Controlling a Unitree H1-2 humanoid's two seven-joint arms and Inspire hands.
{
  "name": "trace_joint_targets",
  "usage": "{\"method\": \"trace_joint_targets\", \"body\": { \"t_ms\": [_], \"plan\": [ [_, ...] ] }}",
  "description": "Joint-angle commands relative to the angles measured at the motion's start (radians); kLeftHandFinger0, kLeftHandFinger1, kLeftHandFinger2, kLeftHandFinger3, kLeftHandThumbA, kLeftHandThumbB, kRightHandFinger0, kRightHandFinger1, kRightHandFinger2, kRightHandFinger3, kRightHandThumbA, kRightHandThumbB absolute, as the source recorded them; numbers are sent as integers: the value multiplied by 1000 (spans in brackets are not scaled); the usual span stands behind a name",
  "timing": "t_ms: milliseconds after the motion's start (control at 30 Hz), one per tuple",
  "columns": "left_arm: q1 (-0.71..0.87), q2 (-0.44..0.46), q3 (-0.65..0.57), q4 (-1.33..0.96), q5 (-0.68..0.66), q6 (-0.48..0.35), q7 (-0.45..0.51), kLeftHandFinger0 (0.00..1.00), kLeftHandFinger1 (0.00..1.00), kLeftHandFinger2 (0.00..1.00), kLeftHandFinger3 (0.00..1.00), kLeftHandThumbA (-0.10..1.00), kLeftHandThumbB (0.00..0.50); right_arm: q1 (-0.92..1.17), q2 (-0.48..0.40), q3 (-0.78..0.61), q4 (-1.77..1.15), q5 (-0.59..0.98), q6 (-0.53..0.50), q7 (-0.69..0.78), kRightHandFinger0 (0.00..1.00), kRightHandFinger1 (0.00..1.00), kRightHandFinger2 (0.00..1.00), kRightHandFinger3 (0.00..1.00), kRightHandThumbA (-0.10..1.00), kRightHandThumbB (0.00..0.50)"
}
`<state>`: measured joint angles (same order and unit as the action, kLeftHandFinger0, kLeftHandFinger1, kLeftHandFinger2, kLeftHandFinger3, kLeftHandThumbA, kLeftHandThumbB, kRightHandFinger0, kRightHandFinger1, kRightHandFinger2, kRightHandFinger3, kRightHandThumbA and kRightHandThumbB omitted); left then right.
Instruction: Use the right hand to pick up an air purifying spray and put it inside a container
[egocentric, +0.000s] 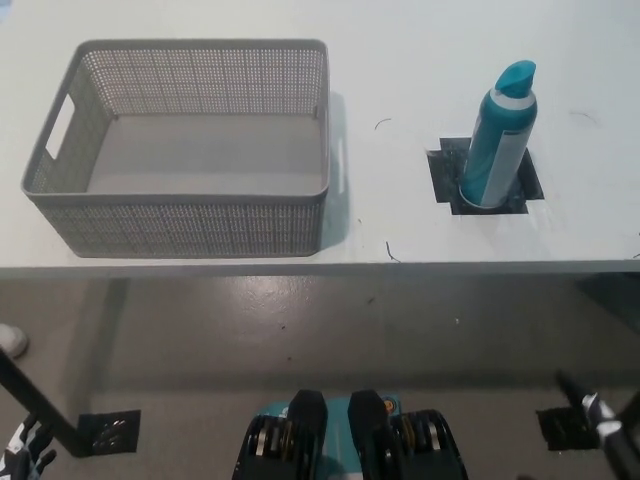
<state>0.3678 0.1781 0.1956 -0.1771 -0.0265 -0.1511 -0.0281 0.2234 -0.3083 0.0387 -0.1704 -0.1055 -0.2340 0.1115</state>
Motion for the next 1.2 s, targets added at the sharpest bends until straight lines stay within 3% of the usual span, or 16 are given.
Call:
{"method": "trace_joint_targets", "body": {
  "t_ms": [0,233,433,533,600,633,667,800,1033,1133,1167],
  "plan": [
    [5,10,-2,-16,-14,-50,-12,1000,1000,1000,1000,1000,363,-52,-19,-56,-120,32,32,-8,1000,1000,1000,1000,1000,500],
    [23,1,-1,-21,-12,-48,-8,1000,1000,1000,1000,1000,365,-218,-22,-134,-184,26,178,-11,1000,1000,1000,1000,1000,500],
    [16,-1,-3,-26,-9,-39,-11,1000,1000,1000,1000,1000,365,-387,-31,-143,-167,15,379,15,1000,1000,1000,1000,1000,500],
    [10,-2,-2,-21,-9,-43,-9,1000,1000,1000,1000,1000,342,-459,-25,-132,-179,50,505,39,1000,1000,1000,1000,1000,500],
    [10,-3,-4,-20,-7,-41,-10,1000,1000,1000,1000,1000,344,-494,-12,-135,-178,81,555,43,1000,1000,1000,1000,1000,496],
    [11,-3,-7,-21,-2,-42,-10,1000,1000,1000,1000,1000,348,-511,3,-143,-172,106,578,37,1000,1000,1000,1000,1000,448],
    [10,-3,-7,-19,-2,-43,-10,1000,1000,1000,1000,1000,355,-537,21,-152,-161,145,609,35,1000,1000,1000,1000,1000,458],
    [17,-3,-11,-12,-1,-55,-13,1000,1000,1000,1000,1000,349,-613,43,-148,-108,139,639,22,1000,1000,1000,1000,1000,437],
    [29,-4,-15,-28,-4,-47,-12,1000,1000,1000,1000,1000,360,-748,68,-156,4,156,641,21,1000,1000,1000,1000,1000,500],
    [30,-5,-17,-26,-4,-53,-10,1000,1000,1000,1000,1000,355,-798,85,-180,58,193,640,18,1000,1000,1000,1000,1000,494],
    [27,-4,-18,-24,-9,-47,-12,1000,1000,1000,1000,1000,366,-831,76,-175,105,178,619,14,1000,1000,1000,1000,1000,466]
  ]
}}
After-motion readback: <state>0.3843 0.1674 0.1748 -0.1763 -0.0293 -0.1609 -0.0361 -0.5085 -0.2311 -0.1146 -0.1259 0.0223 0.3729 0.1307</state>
